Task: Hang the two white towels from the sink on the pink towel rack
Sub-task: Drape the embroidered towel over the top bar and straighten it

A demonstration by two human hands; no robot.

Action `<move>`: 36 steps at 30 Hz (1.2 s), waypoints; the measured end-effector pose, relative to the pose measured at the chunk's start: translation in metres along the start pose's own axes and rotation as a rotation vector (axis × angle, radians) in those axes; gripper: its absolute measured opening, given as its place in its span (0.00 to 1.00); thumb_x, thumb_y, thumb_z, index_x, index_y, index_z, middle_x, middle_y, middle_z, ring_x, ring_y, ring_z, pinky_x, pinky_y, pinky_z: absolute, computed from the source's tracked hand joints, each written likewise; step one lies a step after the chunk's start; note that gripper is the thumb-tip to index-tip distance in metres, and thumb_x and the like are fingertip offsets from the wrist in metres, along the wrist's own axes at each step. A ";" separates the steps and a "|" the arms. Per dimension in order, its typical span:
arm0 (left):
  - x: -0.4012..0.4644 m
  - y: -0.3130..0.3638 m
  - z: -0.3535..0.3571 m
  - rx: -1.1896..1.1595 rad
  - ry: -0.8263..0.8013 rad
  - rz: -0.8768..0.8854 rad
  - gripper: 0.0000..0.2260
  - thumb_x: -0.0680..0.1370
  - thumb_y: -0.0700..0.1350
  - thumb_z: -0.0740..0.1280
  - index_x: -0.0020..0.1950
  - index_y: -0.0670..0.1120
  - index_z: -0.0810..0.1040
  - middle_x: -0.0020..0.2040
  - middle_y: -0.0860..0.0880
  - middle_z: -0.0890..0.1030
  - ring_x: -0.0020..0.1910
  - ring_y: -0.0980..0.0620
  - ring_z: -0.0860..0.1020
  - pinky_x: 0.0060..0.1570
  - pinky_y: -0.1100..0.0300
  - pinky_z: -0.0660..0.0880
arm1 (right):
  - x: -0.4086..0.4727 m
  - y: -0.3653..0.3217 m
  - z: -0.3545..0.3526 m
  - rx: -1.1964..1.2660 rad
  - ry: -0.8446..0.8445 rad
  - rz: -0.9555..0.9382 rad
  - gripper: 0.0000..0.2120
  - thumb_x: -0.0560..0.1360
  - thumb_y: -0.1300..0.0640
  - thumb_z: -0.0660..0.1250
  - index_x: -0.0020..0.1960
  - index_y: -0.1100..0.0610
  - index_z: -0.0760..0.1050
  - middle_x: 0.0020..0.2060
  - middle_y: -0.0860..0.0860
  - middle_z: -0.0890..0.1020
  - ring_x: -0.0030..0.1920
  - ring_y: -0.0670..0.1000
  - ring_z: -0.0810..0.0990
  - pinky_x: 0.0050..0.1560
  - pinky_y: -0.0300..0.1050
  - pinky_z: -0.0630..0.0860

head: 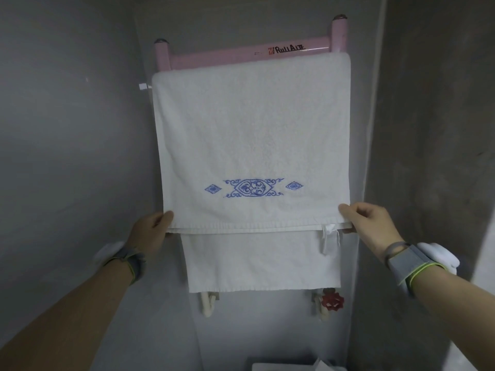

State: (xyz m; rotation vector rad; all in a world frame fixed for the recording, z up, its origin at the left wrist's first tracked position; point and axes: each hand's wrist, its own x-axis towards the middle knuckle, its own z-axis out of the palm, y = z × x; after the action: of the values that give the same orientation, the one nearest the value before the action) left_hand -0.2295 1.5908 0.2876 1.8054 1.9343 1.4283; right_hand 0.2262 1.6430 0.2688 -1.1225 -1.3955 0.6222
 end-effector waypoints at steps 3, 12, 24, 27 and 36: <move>0.001 -0.005 0.001 -0.069 0.000 -0.047 0.20 0.81 0.48 0.61 0.46 0.31 0.79 0.43 0.34 0.82 0.39 0.44 0.78 0.44 0.56 0.70 | 0.001 0.002 0.000 0.009 0.008 0.018 0.23 0.75 0.53 0.70 0.39 0.73 0.70 0.31 0.57 0.73 0.29 0.48 0.82 0.45 0.52 0.76; 0.005 -0.012 0.000 -0.203 -0.018 -0.174 0.18 0.77 0.53 0.65 0.46 0.38 0.82 0.47 0.39 0.83 0.52 0.38 0.80 0.55 0.48 0.74 | -0.001 0.000 0.003 -0.040 0.043 0.021 0.19 0.75 0.55 0.70 0.35 0.67 0.69 0.31 0.57 0.72 0.33 0.55 0.83 0.41 0.47 0.73; -0.003 -0.006 0.003 -0.129 0.022 -0.155 0.24 0.71 0.57 0.64 0.45 0.35 0.80 0.48 0.33 0.82 0.47 0.37 0.80 0.49 0.49 0.74 | -0.009 -0.012 0.002 -0.179 0.069 0.070 0.17 0.73 0.55 0.70 0.29 0.55 0.68 0.27 0.52 0.78 0.41 0.62 0.85 0.40 0.46 0.72; -0.004 -0.007 0.007 -0.108 0.032 -0.141 0.21 0.75 0.55 0.65 0.44 0.36 0.80 0.47 0.33 0.82 0.47 0.36 0.80 0.46 0.52 0.72 | -0.010 -0.012 0.002 -0.184 0.079 0.080 0.17 0.73 0.56 0.71 0.29 0.56 0.68 0.28 0.52 0.79 0.40 0.60 0.86 0.41 0.47 0.73; -0.004 -0.009 0.011 -0.115 0.068 -0.178 0.19 0.74 0.57 0.66 0.39 0.40 0.81 0.37 0.41 0.77 0.39 0.46 0.74 0.44 0.50 0.73 | -0.006 -0.011 0.002 -0.121 0.100 0.101 0.13 0.65 0.55 0.75 0.30 0.51 0.70 0.31 0.53 0.76 0.40 0.64 0.84 0.44 0.60 0.82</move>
State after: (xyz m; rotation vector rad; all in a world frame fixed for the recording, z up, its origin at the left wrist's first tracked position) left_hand -0.2279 1.5948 0.2734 1.5132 1.9445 1.5251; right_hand 0.2204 1.6341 0.2756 -1.3095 -1.3104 0.5514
